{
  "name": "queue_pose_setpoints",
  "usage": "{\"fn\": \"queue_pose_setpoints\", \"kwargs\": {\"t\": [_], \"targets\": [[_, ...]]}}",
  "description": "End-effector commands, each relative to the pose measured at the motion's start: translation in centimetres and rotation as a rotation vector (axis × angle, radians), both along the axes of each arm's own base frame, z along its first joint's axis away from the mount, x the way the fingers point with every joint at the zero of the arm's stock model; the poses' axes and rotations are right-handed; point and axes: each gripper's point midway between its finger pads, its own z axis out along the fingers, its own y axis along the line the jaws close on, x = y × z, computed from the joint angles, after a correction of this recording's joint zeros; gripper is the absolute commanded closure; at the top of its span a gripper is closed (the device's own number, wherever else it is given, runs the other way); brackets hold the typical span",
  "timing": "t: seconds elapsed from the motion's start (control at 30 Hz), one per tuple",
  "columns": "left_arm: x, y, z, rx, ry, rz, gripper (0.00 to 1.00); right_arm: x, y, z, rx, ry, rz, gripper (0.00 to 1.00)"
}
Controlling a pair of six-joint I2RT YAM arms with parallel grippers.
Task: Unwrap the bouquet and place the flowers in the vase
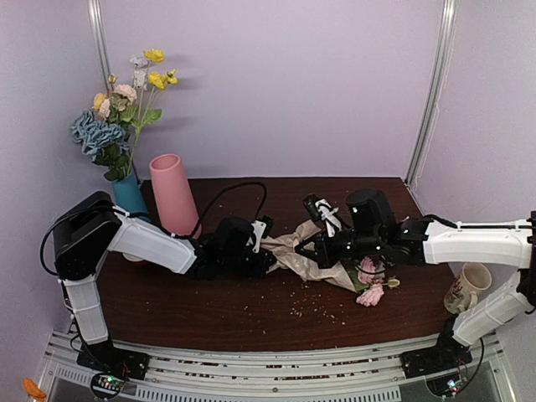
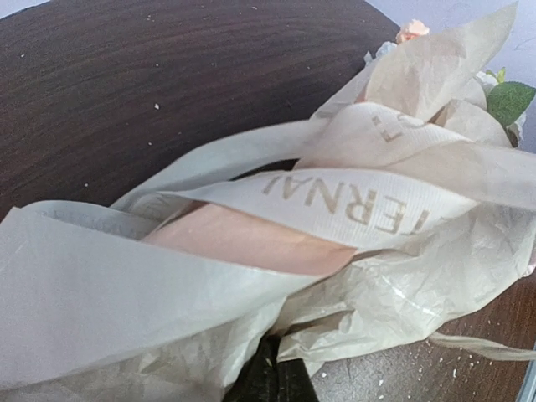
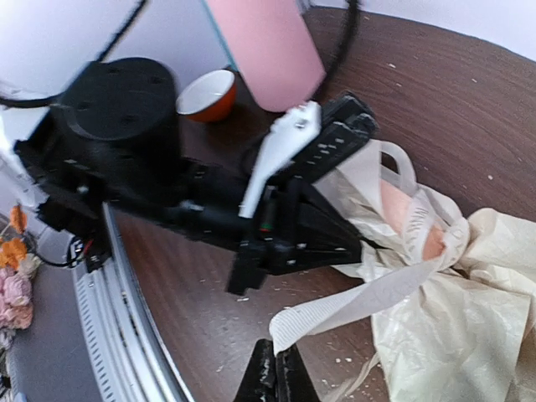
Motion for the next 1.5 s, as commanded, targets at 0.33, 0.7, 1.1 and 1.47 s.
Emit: {"fn": "queue_pose_setpoints", "kwargs": {"t": [0.33,0.7,1.1,1.47], "targets": [[0.5,-1.4,1.3,-0.047,-0.031,-0.013,1.0,-4.1,-1.1,3.5,0.115,-0.053,0.153,0.46],[-0.5,-2.1,2.1,-0.068,-0.049,-0.069,1.0,2.6,-2.6,-2.5,-0.057,0.046,-0.249,0.34],[-0.9,-2.5,2.4,-0.067,-0.054,-0.077,1.0,4.9,-0.4,-8.1,-0.096,0.167,-0.327,0.62],[-0.5,-2.2,2.5,-0.055,-0.064,-0.053,1.0,4.7,-0.4,-9.2,-0.125,0.182,-0.309,1.0]]}}
